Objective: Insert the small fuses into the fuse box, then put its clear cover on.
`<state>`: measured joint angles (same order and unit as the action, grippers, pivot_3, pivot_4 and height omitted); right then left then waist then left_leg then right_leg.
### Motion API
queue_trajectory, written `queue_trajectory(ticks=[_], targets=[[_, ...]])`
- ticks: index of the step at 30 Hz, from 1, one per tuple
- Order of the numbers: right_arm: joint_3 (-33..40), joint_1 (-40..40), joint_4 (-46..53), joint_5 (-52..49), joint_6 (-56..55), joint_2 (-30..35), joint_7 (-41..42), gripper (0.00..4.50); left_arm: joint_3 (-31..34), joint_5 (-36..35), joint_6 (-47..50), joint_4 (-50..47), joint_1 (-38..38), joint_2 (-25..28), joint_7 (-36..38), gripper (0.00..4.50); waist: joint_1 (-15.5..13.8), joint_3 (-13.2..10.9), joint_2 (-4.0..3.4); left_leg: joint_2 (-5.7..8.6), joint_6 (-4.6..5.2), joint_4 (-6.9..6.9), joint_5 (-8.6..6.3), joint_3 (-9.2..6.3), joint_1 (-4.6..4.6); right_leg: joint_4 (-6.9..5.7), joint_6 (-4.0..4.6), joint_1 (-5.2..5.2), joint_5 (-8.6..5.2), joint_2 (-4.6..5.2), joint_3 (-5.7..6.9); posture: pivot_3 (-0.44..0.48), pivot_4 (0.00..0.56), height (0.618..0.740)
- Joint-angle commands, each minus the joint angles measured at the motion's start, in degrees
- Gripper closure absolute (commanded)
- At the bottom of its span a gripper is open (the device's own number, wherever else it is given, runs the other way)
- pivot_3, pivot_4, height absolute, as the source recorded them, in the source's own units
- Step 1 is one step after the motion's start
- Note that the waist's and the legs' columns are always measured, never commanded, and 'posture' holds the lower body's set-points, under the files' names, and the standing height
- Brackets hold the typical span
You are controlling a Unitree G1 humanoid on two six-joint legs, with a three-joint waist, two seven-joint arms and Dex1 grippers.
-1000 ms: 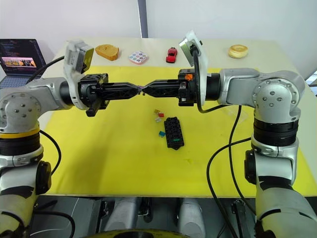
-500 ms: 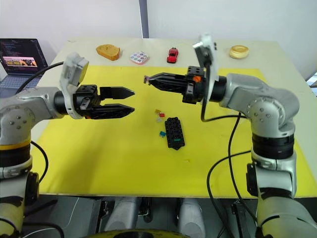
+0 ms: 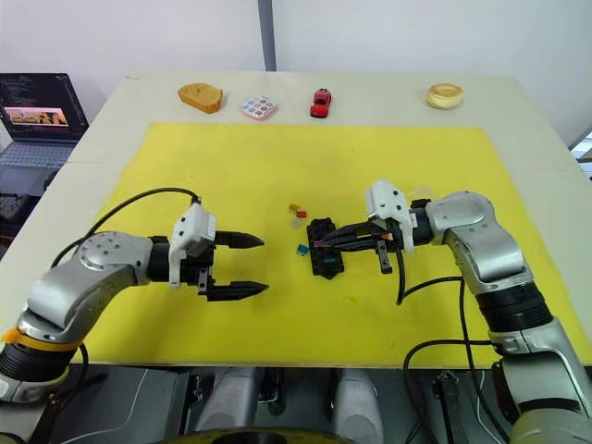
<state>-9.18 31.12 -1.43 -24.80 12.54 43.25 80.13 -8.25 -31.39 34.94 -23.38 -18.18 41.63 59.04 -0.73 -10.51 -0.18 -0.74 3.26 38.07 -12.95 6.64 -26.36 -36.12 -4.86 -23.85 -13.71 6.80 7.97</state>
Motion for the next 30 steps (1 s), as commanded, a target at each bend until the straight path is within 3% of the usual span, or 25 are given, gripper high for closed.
queue_trajectory(ticks=[1,30], targets=[[0.6,1.19,-3.38,2.04,-4.85,-1.12,1.43,4.5,0.39,0.47,-1.87,-1.89,0.24,-0.08,0.33,0.08,0.02,0.0,0.0,0.0,0.0,0.01,0.0,0.0,0.0,0.0,0.0,0.01,0.0,0.0,0.0,0.0,0.15,0.74],[-0.25,-0.02,-7.5,5.88,-7.79,-2.42,4.35,4.5,0.63,0.02,0.1,-2.33,0.28,-0.22,-1.38,0.08,0.03,0.0,0.0,0.0,0.02,0.07,0.01,-0.01,0.04,-0.05,0.0,0.09,0.0,-0.07,0.01,0.0,0.15,0.74]])
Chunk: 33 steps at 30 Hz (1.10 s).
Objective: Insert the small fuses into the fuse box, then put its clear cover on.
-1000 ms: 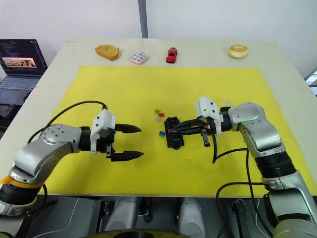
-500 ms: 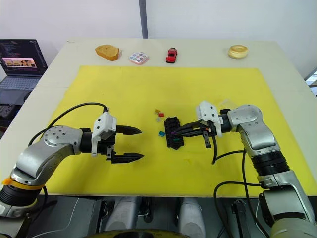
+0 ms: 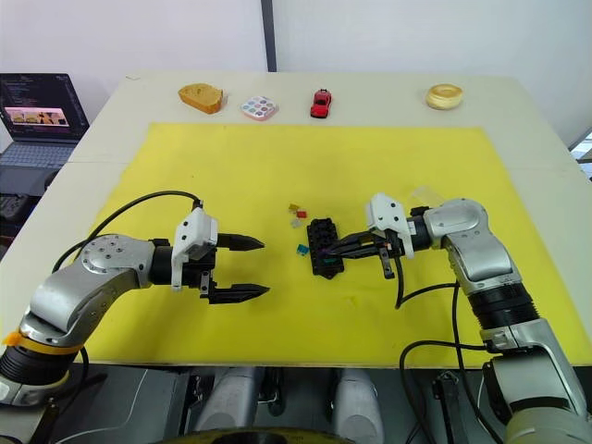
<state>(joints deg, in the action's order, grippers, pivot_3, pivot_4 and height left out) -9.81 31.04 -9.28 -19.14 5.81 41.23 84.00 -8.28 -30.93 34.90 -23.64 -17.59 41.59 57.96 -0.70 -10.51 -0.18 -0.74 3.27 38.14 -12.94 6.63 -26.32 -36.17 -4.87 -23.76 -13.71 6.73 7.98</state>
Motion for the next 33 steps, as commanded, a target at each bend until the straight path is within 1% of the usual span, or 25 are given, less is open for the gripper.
queue_trajectory(ticks=[1,7,14,18,33], targets=[[0.29,0.02,0.27,0.34,-1.13,-0.45,0.52,4.5,0.66,-0.48,0.15,-2.07,-0.35,-0.2,-0.37,0.08,0.01,0.0,0.0,0.0,0.0,0.0,0.0,0.0,0.01,0.0,0.0,0.01,0.0,0.0,0.0,0.0,0.15,0.74],[-0.64,0.59,-1.45,2.04,-2.72,-1.15,0.5,4.5,0.84,-0.69,0.33,-1.9,-0.71,-0.27,-0.75,0.08,0.03,0.0,0.0,0.0,0.0,0.01,0.0,0.0,0.04,-0.02,0.0,0.05,0.0,-0.01,0.0,0.0,0.15,0.74],[-1.4,1.3,-4.68,3.91,-5.02,-1.9,1.02,4.5,0.98,-0.73,0.76,-1.96,-0.76,-0.69,-1.15,0.08,0.09,0.01,0.0,-0.02,-0.01,-0.01,-0.02,-0.01,0.51,0.0,0.01,0.42,-0.01,0.03,-0.01,0.0,0.15,0.74],[-2.34,1.87,-5.85,4.41,-3.84,-2.08,1.49,4.5,1.06,-0.77,0.86,-1.99,-0.71,-0.84,-1.29,0.08,0.13,0.01,-0.01,-0.05,-0.11,-0.02,-0.1,-0.02,0.73,0.01,0.02,0.54,-0.02,0.08,-0.03,0.0,0.15,0.74],[-1.38,2.39,-5.05,3.01,-1.85,-2.16,2.51,4.5,0.75,-0.54,0.81,-1.9,-0.57,-1.22,-1.44,0.08,0.11,0.02,-0.02,-0.08,-0.18,-0.02,-0.15,-0.05,0.87,0.02,0.07,0.51,-0.03,0.13,-0.09,0.0,0.15,0.74]])
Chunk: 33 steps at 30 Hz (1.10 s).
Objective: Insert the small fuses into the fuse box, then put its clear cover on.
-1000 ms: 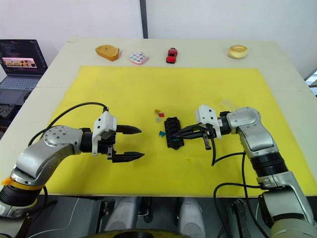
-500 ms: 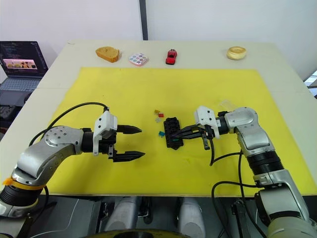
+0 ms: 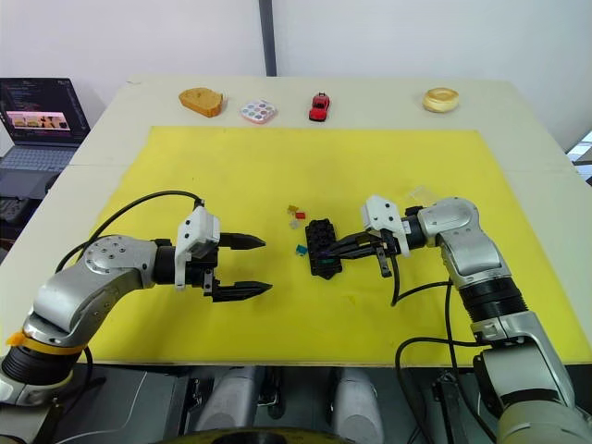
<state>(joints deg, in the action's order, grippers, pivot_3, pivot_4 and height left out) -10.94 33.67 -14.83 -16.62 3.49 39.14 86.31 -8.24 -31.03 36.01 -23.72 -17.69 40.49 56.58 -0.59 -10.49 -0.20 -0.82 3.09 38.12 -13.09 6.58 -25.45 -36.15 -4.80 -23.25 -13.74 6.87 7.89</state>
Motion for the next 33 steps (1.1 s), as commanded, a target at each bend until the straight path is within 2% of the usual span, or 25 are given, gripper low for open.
queue_trajectory(ticks=[1,8,12,18,33], targets=[[-0.08,-0.18,0.5,0.44,0.43,-0.16,0.05,4.5,0.68,-0.41,-0.33,-1.66,-0.49,-0.15,-0.02,0.08,0.0,0.0,0.0,0.0,0.0,0.0,0.0,0.0,0.0,0.0,0.0,0.0,0.0,0.0,0.0,0.0,0.15,0.74],[0.55,-0.38,1.51,-0.39,1.61,-0.22,-0.53,4.5,0.68,-0.45,-0.28,-0.97,-0.7,-0.4,0.13,0.08,0.01,0.0,0.0,0.0,0.0,0.0,-0.01,0.0,-0.01,0.0,0.11,-0.03,-0.06,0.02,0.0,0.0,0.15,0.74],[1.07,-0.64,2.06,-0.9,2.06,-0.33,-1.08,3.07,0.67,-0.49,-0.28,-0.89,-0.69,-0.49,0.28,0.0,-0.05,0.0,0.0,0.0,0.0,0.0,-0.01,0.0,-0.01,0.0,0.11,-0.04,-0.06,0.02,0.0,0.0,0.15,0.74],[2.26,-0.92,3.7,-2.2,3.8,-0.06,-1.65,0.06,0.78,-0.43,-0.29,-0.76,-0.59,-0.57,0.34,0.0,-0.07,0.0,0.0,0.0,0.01,-0.01,-0.02,0.0,-0.05,0.01,0.09,-0.04,-0.05,0.03,0.0,0.0,0.15,0.74],[4.85,1.54,5.45,-4.89,10.33,1.42,-1.28,0.06,1.74,-0.41,-0.32,0.93,-1.49,0.18,1.09,0.0,-0.08,-0.01,-0.01,0.0,0.03,-0.02,-0.03,0.0,-0.06,0.02,0.12,-0.11,-0.07,0.05,0.0,0.0,0.15,0.74]])
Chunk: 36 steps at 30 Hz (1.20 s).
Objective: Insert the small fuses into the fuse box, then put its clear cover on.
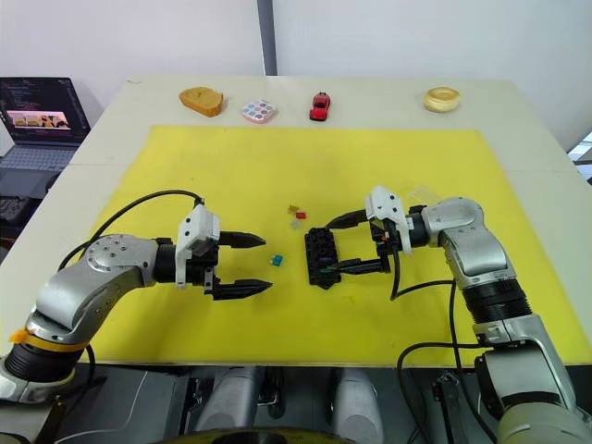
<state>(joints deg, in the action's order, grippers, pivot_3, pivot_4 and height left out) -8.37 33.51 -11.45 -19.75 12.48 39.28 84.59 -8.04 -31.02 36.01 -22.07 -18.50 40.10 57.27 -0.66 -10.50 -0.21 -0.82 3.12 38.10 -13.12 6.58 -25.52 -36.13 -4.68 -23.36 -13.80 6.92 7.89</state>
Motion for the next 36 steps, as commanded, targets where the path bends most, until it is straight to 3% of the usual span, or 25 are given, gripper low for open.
queue_trajectory(ticks=[1,4,7,14,36], targets=[[2.53,1.95,2.23,-2.03,1.9,1.5,0.43,0.06,1.66,-0.46,-0.27,-0.76,-0.62,0.74,0.46,0.0,-0.02,0.0,0.0,0.0,0.0,0.0,0.0,0.0,0.0,0.0,0.0,0.0,0.0,0.0,0.0,0.0,0.15,0.74],[3.32,2.58,3.75,-3.77,5.06,1.76,-0.01,0.06,2.29,-0.86,0.02,-0.78,-0.41,1.51,0.83,0.0,-0.01,0.0,0.0,0.0,0.01,-0.01,0.0,0.0,-0.01,0.0,0.0,-0.01,0.0,0.01,0.0,0.0,0.15,0.74],[4.02,1.43,9.64,-7.17,10.82,1.67,-1.23,0.91,2.9,-1.83,0.94,-1.49,0.15,3.52,2.38,0.0,0.04,-0.01,-0.02,0.0,0.03,-0.02,-0.02,0.0,-0.02,0.0,0.01,-0.03,0.0,0.03,0.0,0.0,0.15,0.74],[2.25,-3.53,14.37,-6.19,11.99,1.61,-3.79,4.47,3.06,-3.36,2.37,-3.09,0.05,6.76,4.34,0.0,-0.15,-0.01,-0.02,0.02,0.16,-0.09,-0.11,-0.02,-0.04,0.09,0.09,-0.05,-0.05,0.1,0.03,0.0,0.15,0.74],[-0.27,-6.82,7.65,-0.83,2.61,0.87,-3.54,4.47,3.71,-3.17,3.01,-3.29,0.67,6.19,3.53,0.0,-0.05,-0.02,-0.03,0.03,0.12,-0.12,-0.08,-0.02,-0.02,0.1,0.08,-0.04,-0.05,0.05,0.03,0.0,0.15,0.74]])
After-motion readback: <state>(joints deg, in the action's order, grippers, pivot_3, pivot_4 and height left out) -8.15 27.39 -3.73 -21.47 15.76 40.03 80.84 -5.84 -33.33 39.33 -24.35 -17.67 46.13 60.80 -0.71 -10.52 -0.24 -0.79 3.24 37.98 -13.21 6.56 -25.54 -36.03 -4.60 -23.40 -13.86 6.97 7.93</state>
